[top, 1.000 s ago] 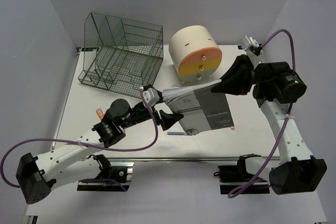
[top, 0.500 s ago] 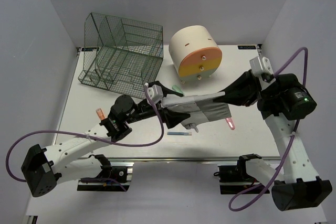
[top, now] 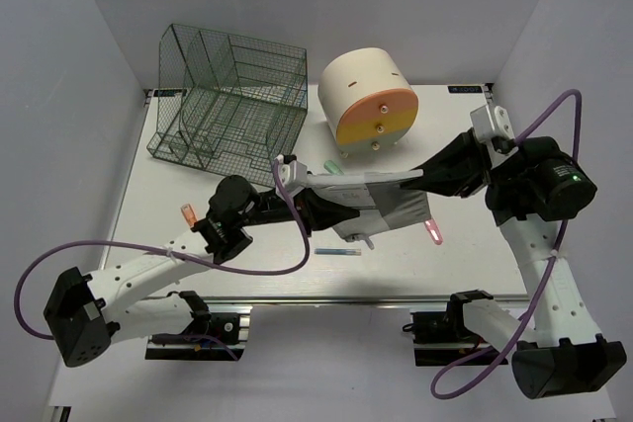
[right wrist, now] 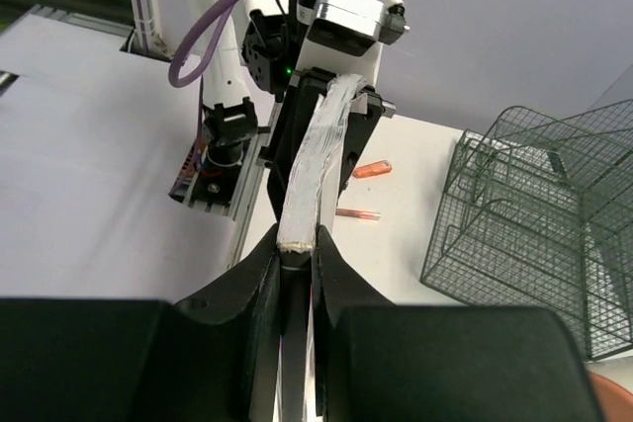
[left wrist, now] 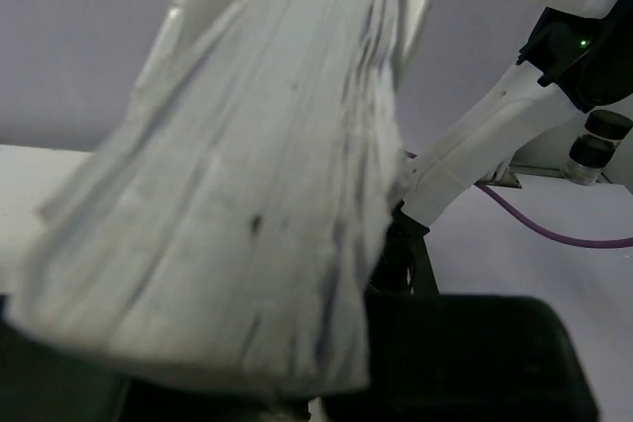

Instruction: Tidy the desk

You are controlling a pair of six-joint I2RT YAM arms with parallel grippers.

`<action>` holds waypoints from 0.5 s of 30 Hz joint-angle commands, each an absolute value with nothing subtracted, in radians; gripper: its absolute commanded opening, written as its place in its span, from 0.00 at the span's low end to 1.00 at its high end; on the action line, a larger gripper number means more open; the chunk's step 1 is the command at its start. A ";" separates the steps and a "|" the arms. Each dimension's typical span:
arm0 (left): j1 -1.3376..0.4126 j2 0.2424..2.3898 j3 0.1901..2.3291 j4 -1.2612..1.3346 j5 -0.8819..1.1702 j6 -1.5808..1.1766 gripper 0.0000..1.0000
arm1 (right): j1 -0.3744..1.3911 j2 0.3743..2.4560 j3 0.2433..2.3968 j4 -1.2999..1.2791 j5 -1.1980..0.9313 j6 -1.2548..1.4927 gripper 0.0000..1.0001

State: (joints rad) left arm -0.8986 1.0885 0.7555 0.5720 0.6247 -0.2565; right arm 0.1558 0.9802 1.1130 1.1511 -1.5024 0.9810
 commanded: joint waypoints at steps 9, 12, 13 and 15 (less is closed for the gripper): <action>-0.894 0.925 0.877 0.223 0.205 -0.227 0.00 | 0.149 1.143 1.160 1.834 -1.679 1.591 0.89; -0.894 0.848 0.894 0.166 0.017 -0.195 0.00 | 0.134 1.198 1.201 1.887 -1.689 1.666 0.89; -0.894 0.835 0.905 0.146 -0.038 -0.180 0.00 | 0.124 1.201 1.195 1.885 -1.689 1.664 0.89; -0.894 0.808 0.955 0.082 -0.104 -0.150 0.00 | 0.107 1.210 1.196 1.885 -1.689 1.681 0.89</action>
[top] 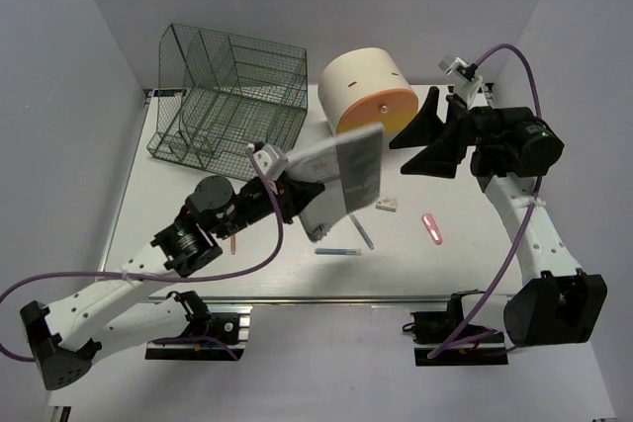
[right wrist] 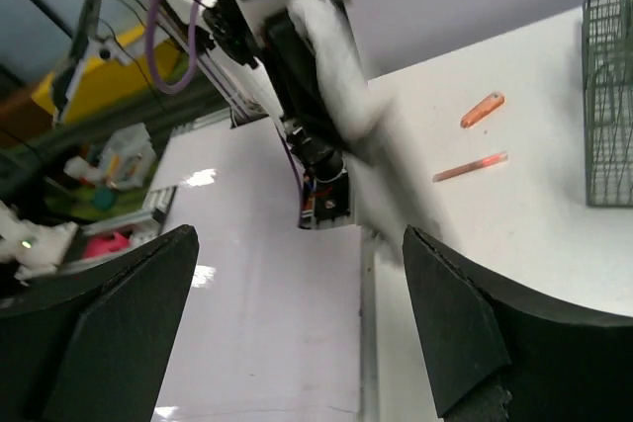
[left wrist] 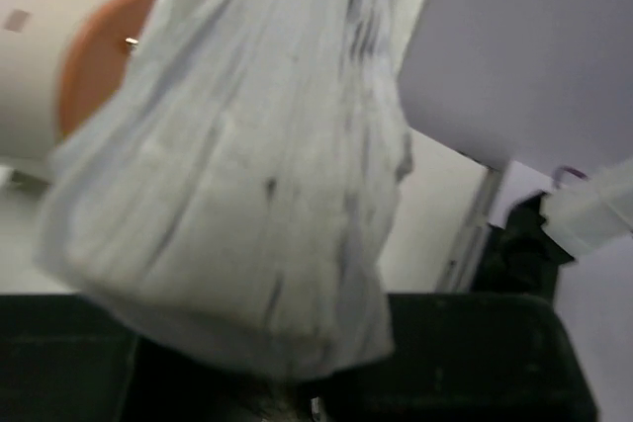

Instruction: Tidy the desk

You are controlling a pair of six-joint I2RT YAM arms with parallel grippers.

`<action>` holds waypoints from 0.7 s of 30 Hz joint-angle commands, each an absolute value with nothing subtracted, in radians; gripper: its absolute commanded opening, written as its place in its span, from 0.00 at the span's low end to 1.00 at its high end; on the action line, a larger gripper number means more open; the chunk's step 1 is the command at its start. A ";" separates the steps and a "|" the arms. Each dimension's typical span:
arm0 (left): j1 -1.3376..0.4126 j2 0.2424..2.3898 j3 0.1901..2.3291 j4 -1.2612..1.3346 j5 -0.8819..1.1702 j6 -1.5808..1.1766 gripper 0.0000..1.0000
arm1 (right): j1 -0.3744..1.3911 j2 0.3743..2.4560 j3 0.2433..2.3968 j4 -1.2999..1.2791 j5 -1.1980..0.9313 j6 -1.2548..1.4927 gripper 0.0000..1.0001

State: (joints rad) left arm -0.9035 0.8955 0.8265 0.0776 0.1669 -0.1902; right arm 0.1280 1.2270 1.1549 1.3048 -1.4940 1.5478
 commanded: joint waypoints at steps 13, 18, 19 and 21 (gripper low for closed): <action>-0.894 0.923 1.368 -0.207 -0.581 0.086 0.00 | 0.069 1.502 1.603 1.843 -1.645 1.843 0.89; -0.894 0.960 1.479 -0.244 -0.741 0.159 0.00 | 0.081 1.522 1.770 1.411 -1.525 1.631 0.89; -0.894 0.968 1.492 -0.245 -0.759 0.167 0.00 | 0.081 1.525 1.808 1.303 -1.513 1.571 0.89; -0.894 0.983 1.529 -0.249 -0.807 0.201 0.00 | 0.077 1.503 1.920 0.769 -1.448 1.200 0.89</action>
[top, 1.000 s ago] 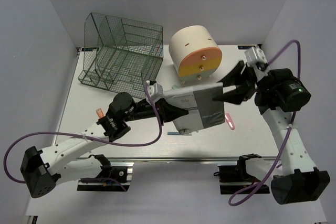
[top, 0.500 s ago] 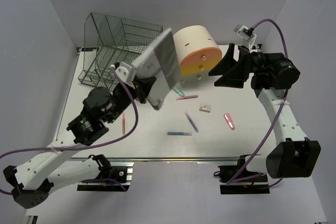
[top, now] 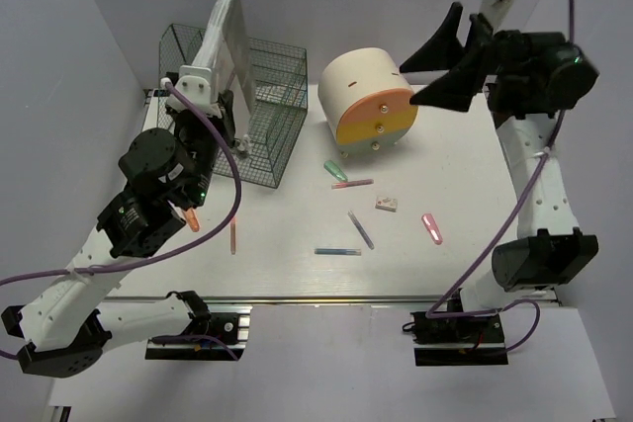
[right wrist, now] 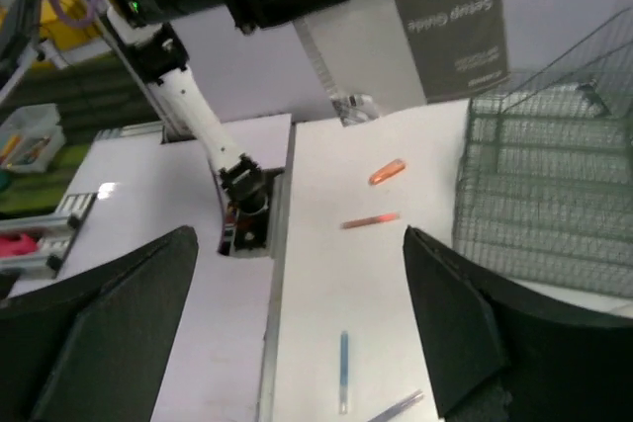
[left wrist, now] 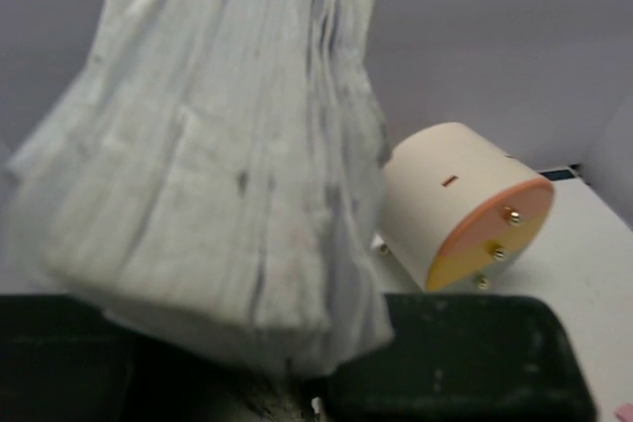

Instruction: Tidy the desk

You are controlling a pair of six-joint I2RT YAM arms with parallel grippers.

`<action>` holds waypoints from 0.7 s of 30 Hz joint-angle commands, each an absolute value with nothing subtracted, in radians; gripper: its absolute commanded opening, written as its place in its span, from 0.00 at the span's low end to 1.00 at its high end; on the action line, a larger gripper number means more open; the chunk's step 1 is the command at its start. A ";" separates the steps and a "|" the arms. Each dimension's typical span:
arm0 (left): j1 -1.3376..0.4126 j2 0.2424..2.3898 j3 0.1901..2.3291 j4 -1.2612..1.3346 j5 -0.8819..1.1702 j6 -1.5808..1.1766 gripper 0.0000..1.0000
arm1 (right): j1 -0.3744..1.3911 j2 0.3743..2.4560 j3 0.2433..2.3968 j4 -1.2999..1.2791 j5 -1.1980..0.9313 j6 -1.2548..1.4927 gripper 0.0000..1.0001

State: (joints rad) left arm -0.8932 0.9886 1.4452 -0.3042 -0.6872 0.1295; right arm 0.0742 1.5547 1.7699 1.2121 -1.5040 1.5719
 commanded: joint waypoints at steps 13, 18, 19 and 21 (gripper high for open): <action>-0.873 1.207 1.770 -0.169 -0.864 0.446 0.00 | 0.219 1.211 1.557 -0.253 -0.839 -0.181 0.89; -0.783 1.398 1.919 -0.248 -0.795 0.423 0.00 | 0.256 1.105 1.333 -0.175 -0.838 -0.160 0.89; -0.743 1.432 1.984 -0.262 -0.764 0.414 0.00 | 0.255 1.098 1.321 -0.175 -0.833 -0.158 0.89; -0.697 1.529 2.058 -0.307 -0.729 0.397 0.00 | 0.262 1.083 1.293 -0.176 -0.824 -0.153 0.89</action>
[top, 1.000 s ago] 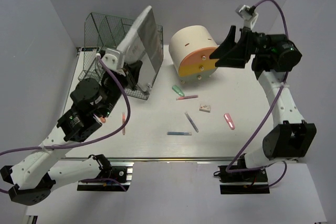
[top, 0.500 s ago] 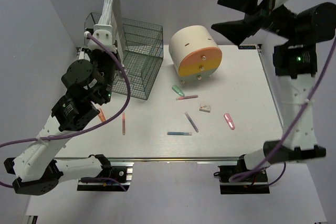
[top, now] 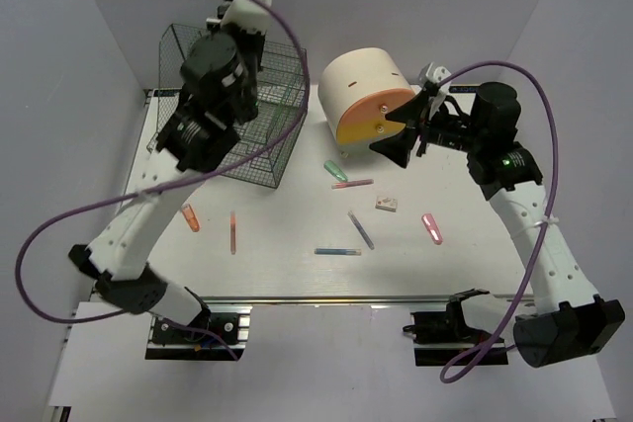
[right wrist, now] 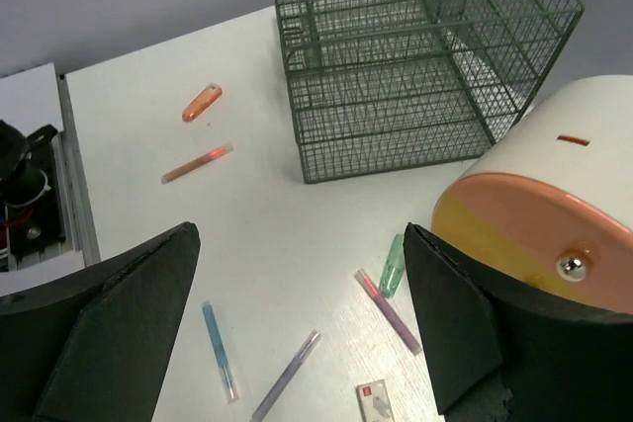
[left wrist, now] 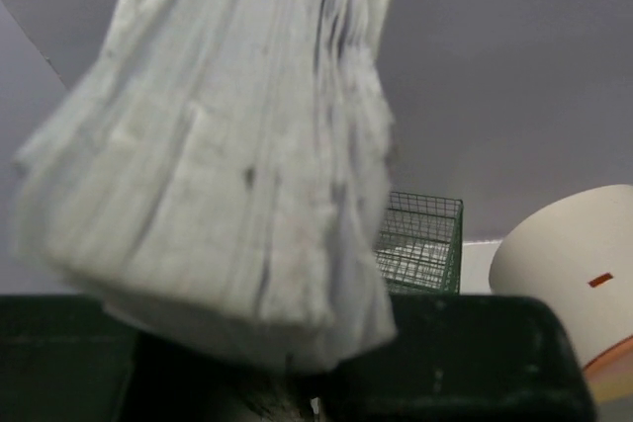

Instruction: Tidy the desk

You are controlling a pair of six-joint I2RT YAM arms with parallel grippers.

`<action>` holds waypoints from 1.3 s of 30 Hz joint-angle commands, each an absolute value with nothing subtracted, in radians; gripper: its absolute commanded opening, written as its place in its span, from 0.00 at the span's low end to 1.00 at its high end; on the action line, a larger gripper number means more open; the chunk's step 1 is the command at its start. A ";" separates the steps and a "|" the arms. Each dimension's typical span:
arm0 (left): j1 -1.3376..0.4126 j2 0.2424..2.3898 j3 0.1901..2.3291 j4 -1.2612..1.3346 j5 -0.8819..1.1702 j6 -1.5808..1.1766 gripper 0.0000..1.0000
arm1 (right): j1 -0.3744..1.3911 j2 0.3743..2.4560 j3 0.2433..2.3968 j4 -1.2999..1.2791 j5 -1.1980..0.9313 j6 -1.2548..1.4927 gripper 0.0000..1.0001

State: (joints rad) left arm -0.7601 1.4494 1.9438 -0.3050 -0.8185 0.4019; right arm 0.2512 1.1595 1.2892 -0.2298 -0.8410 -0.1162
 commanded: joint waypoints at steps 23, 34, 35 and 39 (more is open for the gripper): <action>0.004 1.760 2.163 -0.232 0.167 0.060 0.00 | 0.261 0.966 0.973 -0.012 -0.862 -0.178 0.89; 0.150 1.704 1.991 -0.133 0.425 0.192 0.00 | 0.259 0.969 0.948 0.032 -0.896 -0.192 0.89; 0.167 1.704 1.987 -0.133 0.429 0.190 0.00 | 0.261 0.971 0.948 0.034 -0.900 -0.192 0.89; 0.204 1.686 1.907 -0.052 0.471 0.192 0.00 | 0.255 0.976 0.943 0.038 -0.910 -0.190 0.89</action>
